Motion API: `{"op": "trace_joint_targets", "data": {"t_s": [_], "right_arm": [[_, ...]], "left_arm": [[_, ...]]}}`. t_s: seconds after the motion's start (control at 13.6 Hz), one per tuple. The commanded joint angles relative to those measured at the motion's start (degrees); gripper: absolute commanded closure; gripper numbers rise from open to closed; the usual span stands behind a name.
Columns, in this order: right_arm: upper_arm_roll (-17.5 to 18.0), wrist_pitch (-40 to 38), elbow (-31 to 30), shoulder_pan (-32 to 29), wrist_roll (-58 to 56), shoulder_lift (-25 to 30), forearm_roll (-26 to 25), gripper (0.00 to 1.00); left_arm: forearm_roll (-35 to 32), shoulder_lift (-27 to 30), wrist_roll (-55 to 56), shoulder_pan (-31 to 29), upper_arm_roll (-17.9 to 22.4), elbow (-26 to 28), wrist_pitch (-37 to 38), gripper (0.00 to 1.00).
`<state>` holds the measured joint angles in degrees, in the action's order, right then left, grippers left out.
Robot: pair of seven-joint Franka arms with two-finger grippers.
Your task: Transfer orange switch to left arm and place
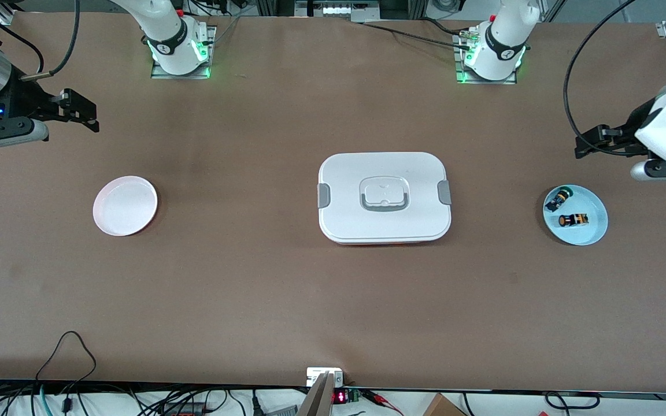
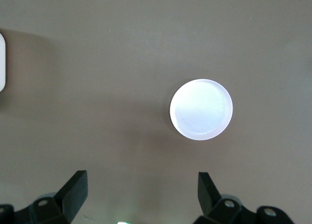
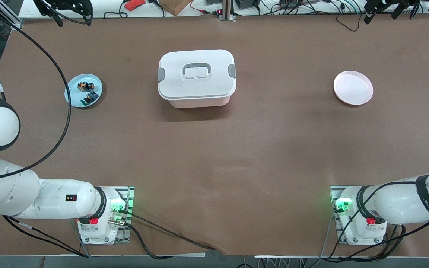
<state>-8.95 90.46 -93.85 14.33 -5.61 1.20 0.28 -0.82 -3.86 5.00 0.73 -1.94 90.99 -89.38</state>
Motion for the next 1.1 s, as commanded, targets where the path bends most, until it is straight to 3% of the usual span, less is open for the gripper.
{"op": "trace_joint_targets", "data": {"t_s": [0.0, 1.03], "right_arm": [[0.07, 4.96, 0.86, -0.45, 0.60, -0.76, 0.34, 0.00], [-0.10, 6.40, 1.39, -0.53, 0.16, -1.81, 0.69, 0.00]], "left_arm": [[1.25, 4.20, -3.22, -0.11, 1.24, 7.69, -7.62, 0.00], [1.26, 5.09, -6.67, -0.73, 0.54, 7.36, -7.65, 0.00]]}}
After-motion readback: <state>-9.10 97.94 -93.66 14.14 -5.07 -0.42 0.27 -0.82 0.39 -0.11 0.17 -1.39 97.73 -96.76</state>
